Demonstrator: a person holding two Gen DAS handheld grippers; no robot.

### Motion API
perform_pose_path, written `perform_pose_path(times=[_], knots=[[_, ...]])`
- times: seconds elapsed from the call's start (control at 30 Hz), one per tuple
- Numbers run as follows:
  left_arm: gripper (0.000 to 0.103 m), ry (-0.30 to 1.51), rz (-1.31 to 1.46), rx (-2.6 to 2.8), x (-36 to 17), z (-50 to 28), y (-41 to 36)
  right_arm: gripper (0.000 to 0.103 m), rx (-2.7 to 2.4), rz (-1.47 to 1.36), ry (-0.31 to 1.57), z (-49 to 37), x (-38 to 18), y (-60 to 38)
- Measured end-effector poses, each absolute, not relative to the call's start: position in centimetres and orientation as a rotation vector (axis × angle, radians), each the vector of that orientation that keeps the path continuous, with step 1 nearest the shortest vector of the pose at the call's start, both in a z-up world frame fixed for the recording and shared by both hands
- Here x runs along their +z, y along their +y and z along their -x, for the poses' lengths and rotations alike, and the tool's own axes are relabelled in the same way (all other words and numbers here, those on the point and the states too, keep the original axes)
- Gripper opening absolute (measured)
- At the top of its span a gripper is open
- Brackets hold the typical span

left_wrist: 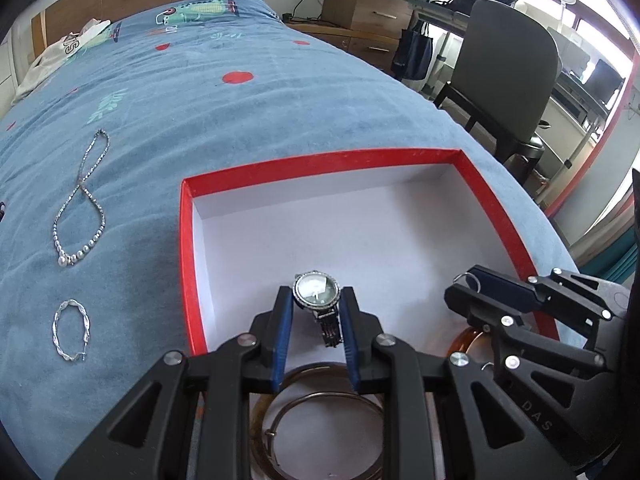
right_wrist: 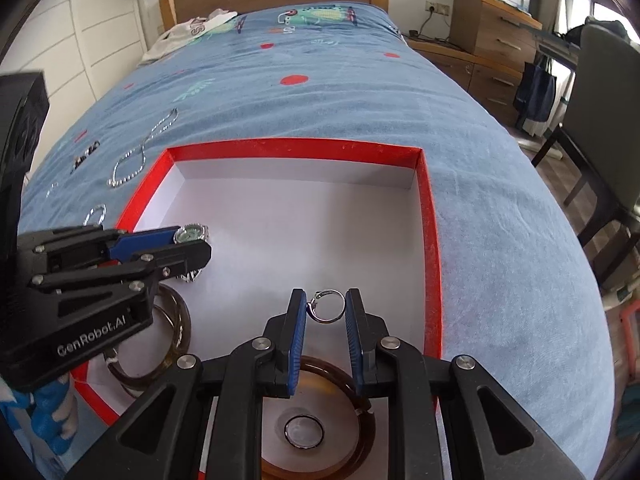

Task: Organize jewelry
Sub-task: 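Carry the watch and ring into the red box and open both tools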

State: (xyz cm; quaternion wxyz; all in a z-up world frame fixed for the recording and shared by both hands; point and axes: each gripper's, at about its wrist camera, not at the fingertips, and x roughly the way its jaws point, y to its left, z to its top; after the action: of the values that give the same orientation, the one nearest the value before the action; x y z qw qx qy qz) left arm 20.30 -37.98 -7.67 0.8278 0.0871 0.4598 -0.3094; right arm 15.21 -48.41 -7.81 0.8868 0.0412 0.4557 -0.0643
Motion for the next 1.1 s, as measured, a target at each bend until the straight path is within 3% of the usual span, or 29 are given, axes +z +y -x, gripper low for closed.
perform_pose_path(times=[0.6, 1.1], knots=[[0.027, 0.989, -0.212, -0.649, -7.1, -19.3, -37.7, 0.027, -0.152, -0.046, 0.956, -14.5, -7.4, -47.8], [0.029, 0.884, -0.198, -0.646, -0.3, -14.6, -33.1, 0.028, -0.189, -0.032, 0.886, -9.5, -2.3, -45.6]])
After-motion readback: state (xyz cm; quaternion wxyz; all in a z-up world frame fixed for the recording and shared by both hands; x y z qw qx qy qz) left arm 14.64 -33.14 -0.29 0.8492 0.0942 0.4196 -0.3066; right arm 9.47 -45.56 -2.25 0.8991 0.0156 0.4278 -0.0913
